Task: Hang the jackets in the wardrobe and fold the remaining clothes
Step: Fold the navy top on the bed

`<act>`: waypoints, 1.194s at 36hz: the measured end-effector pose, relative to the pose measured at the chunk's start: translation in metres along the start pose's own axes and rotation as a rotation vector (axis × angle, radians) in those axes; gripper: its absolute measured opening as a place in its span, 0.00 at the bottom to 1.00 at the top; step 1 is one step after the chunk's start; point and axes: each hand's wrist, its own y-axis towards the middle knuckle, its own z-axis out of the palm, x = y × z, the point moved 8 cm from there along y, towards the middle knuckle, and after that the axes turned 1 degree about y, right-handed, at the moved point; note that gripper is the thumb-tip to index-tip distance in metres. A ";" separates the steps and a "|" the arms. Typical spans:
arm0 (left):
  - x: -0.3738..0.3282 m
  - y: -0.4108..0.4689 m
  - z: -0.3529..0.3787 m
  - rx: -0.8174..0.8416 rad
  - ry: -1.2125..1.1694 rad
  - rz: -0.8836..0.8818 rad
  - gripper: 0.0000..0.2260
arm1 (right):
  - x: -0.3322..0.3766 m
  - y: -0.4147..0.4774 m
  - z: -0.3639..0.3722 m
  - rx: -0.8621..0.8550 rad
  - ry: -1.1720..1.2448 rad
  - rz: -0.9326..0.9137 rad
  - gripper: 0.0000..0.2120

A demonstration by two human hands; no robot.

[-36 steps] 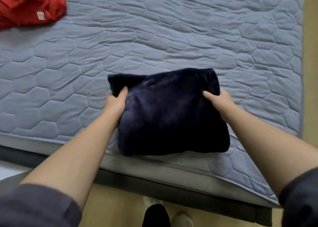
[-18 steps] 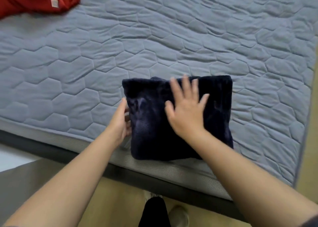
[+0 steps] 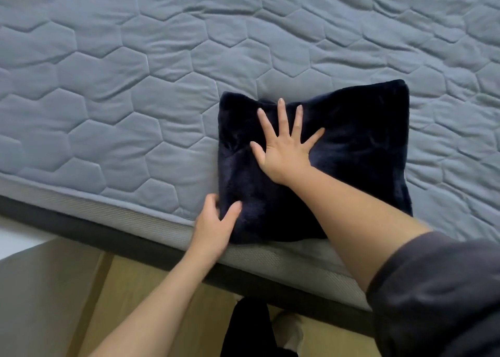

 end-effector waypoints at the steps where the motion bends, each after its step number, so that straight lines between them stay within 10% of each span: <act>1: -0.003 -0.002 -0.001 -0.013 0.011 0.000 0.10 | -0.001 0.000 -0.001 0.014 0.006 0.002 0.32; 6: -0.053 -0.029 -0.014 -0.088 0.164 0.063 0.18 | 0.001 -0.003 -0.016 0.136 0.119 -0.029 0.31; 12: -0.163 -0.051 -0.012 -0.285 0.593 0.603 0.31 | -0.024 -0.047 -0.078 -0.049 0.290 -0.129 0.27; 26: -0.097 0.057 0.051 -0.223 0.931 0.418 0.36 | -0.096 -0.047 -0.022 -0.287 -0.106 -0.295 0.27; 35: -0.105 0.031 0.017 -0.328 0.330 0.494 0.34 | -0.173 -0.093 -0.026 -0.258 0.193 0.473 0.32; 40: -0.054 0.033 0.005 -0.167 -0.290 -0.030 0.26 | -0.206 -0.110 -0.024 -0.285 0.845 0.558 0.37; 43: -0.040 0.026 0.023 0.144 -0.487 -0.271 0.33 | -0.221 -0.119 -0.010 -0.065 1.154 0.650 0.24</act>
